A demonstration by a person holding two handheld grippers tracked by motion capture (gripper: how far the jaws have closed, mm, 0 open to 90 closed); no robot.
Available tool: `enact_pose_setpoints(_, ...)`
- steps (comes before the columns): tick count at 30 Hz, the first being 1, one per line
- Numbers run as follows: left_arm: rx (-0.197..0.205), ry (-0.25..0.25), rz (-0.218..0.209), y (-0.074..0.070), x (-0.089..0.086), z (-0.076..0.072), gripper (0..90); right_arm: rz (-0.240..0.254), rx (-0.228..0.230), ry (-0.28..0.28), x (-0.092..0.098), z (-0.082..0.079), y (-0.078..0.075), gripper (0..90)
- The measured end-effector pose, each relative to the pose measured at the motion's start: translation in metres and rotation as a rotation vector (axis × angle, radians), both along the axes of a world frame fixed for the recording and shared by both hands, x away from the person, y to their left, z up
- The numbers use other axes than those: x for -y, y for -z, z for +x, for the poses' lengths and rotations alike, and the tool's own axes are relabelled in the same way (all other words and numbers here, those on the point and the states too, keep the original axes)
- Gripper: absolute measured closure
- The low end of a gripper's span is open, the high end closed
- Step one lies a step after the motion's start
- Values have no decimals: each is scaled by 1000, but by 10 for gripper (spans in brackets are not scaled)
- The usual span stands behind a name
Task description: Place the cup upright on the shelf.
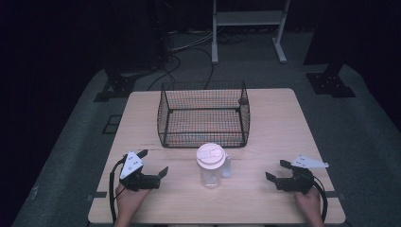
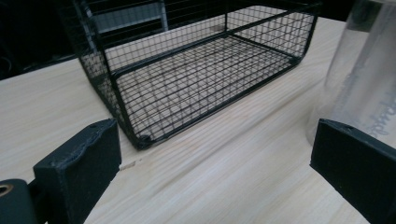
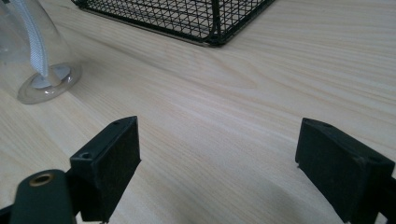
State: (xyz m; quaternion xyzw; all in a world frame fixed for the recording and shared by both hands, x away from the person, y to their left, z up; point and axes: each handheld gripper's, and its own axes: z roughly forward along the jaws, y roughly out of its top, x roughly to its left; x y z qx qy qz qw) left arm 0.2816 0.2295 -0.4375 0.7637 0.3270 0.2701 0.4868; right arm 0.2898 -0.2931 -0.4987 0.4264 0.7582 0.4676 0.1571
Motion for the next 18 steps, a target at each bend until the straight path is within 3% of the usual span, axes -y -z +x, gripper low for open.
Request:
enact_pose_setpoints(10, -5, 49, 4, -11, 11, 3, 9, 1, -4, 3, 0, 0, 0, 129)
enact_pose_setpoints(18, 16, 87, 6, -23, 18, 1, 10, -2, -2, -1, 0, 0, 0, 129)
